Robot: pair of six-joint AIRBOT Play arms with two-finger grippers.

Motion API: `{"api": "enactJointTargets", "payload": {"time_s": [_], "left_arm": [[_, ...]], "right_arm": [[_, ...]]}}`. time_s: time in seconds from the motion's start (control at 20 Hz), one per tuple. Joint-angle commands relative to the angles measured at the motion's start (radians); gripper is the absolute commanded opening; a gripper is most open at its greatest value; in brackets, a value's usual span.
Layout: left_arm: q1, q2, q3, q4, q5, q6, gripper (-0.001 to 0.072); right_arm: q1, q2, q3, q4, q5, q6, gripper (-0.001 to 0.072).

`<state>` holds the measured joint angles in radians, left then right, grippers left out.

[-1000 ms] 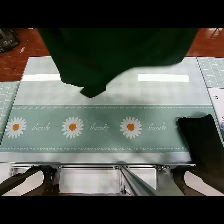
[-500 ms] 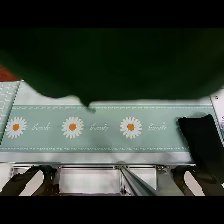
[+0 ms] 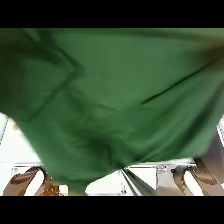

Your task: Fold the shirts.

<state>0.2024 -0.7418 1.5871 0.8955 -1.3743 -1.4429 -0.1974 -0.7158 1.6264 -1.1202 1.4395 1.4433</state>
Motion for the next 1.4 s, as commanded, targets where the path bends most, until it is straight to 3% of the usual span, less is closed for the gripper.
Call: {"api": "enactJointTargets", "payload": {"time_s": [0.0, 0.15, 0.3, 0.55, 0.8, 0.85, 0.9, 1.2, 1.35], "left_arm": [[-0.028, -0.051, -0.388, -0.155, 0.173, 0.067, 0.0019], [-0.135, -0.270, -0.503, -0.164, 0.361, 0.108, 0.0019], [-0.217, -0.558, -0.385, -0.163, 0.486, 0.107, 0.0019], [-0.233, -0.965, 0.013, -0.163, 0.462, 0.010, 0.0019], [-0.235, -1.102, 0.144, -0.163, 0.445, -0.018, 0.0034], [-0.233, -1.106, 0.144, -0.163, 0.413, -0.018, 0.0202], [-0.223, -1.105, 0.148, -0.159, 0.358, -0.014, 0.0502], [0.028, -1.053, 0.187, 0.009, -0.224, -0.057, 0.0511], [0.109, -0.880, 0.031, 0.195, -0.235, -0.053, 0.0511]], "right_arm": [[0.000, -0.022, -0.293, 0.040, -0.108, -0.011, 0.0022], [0.001, -0.165, -0.426, 0.054, -0.204, -0.034, 0.0022], [0.001, -0.377, -0.415, 0.116, -0.340, -0.069, 0.0021], [0.001, -0.784, -0.191, 0.226, -0.402, -0.075, 0.0022], [0.001, -1.040, -0.040, 0.380, -0.426, -0.060, 0.0049], [0.001, -1.058, -0.040, 0.389, -0.439, -0.046, 0.0306], [-0.006, -1.063, -0.040, 0.377, -0.439, -0.049, 0.0415], [-0.185, -0.980, -0.042, 0.245, -0.189, -0.054, 0.0415], [-0.263, -0.874, -0.130, 0.141, -0.142, -0.055, 0.0415]]}}
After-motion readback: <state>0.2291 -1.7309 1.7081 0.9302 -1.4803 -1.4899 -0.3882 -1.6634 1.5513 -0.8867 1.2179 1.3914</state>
